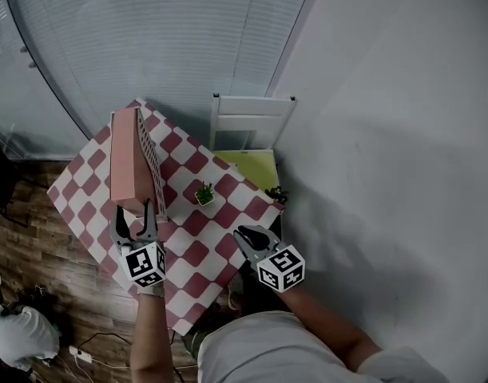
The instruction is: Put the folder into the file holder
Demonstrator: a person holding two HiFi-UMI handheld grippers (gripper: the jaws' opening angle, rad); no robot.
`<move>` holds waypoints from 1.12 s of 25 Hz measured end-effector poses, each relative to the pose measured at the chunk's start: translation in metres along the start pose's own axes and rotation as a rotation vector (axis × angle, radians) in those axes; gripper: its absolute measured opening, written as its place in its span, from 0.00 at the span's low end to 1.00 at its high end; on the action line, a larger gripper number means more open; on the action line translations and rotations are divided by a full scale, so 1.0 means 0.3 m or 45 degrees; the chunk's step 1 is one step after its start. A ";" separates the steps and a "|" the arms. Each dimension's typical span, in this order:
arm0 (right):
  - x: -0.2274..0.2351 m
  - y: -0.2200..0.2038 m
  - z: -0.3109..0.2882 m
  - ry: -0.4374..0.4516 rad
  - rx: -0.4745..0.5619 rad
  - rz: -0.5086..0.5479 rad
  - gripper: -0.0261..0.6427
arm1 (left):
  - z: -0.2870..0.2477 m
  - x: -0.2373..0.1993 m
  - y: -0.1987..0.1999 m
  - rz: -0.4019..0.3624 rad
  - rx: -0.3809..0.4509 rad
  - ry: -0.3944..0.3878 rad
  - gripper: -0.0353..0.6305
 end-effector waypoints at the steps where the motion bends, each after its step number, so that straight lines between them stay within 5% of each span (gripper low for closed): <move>1: -0.020 0.006 -0.003 0.012 0.004 0.005 0.10 | 0.019 0.001 0.009 -0.006 -0.002 -0.008 0.50; 14: -0.370 0.022 -0.089 0.300 0.026 0.086 0.10 | 0.373 -0.145 0.065 0.041 -0.051 0.008 0.50; 28: -0.886 0.030 -0.183 0.704 -0.026 0.212 0.10 | 0.879 -0.400 0.061 0.136 -0.115 0.203 0.50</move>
Point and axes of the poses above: the fingertips, and each gripper's own axes: z backward along the fingers, x to its right, y out of its top, the point moved 2 cm from there along z, backward along the fingers, and after that the axes turned 8 degrees about -z, right-handed, at the moved point
